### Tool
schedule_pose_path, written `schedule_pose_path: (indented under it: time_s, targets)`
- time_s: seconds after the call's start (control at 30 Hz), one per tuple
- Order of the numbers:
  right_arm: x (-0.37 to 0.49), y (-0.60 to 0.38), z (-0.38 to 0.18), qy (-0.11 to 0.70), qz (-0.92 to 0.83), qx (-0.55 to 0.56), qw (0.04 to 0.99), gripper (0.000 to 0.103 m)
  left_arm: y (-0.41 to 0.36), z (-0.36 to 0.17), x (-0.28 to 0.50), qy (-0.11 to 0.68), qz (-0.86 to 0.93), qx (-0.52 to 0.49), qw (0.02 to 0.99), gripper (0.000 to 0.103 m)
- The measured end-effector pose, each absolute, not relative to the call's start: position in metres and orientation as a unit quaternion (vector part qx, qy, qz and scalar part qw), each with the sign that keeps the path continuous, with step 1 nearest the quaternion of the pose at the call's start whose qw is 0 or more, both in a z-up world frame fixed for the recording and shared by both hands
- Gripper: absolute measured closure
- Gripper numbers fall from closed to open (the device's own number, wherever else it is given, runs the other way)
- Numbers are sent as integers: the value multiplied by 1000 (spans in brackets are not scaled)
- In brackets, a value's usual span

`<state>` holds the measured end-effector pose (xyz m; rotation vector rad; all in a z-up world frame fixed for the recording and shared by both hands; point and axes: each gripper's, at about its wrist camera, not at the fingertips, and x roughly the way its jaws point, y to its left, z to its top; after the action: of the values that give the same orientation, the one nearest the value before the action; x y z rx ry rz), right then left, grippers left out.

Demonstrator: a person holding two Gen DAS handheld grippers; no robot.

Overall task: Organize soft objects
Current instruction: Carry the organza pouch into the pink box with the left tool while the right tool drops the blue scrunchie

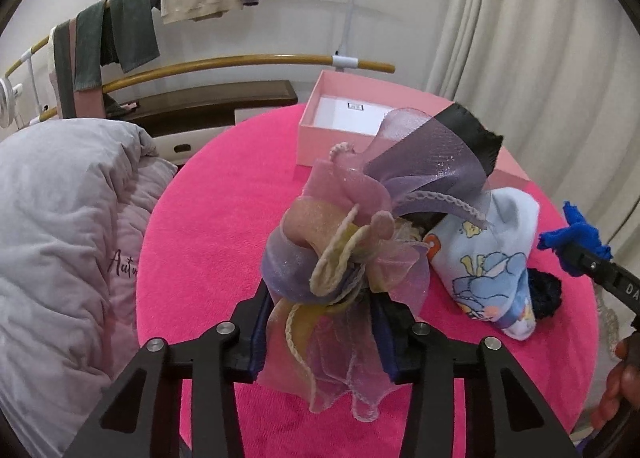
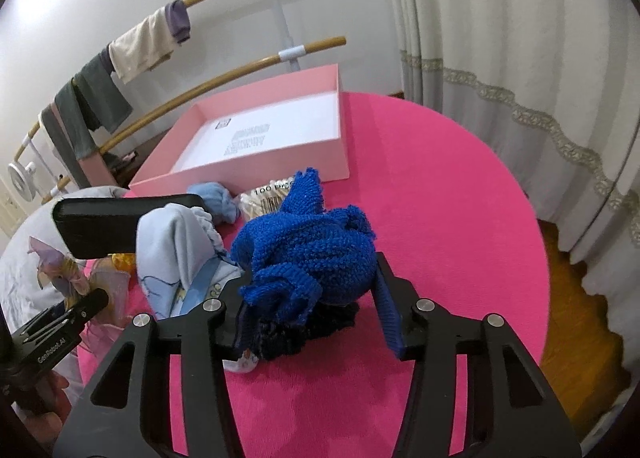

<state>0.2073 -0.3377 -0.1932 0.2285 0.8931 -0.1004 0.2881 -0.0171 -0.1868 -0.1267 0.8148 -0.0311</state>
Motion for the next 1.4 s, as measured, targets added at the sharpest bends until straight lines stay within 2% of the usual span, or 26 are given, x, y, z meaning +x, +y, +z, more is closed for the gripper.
schedule_pose_path:
  time_s: [0.27, 0.8, 1.2, 1.4]
  targets:
    - [193, -325, -189, 436, -38, 107, 893, 55, -11, -183, 266, 396, -21, -71, 915, 68]
    - [180, -300, -157, 412, -13, 96, 906, 55, 6, -111, 221, 359, 8, -34, 933, 68]
    - [237, -283, -105, 375, 13, 71, 924, 55, 21, -25, 275, 306, 8, -37, 951, 67]
    - [292, -285, -93, 376, 17, 68, 924, 54, 1, -12, 334, 310, -25, -28, 950, 67]
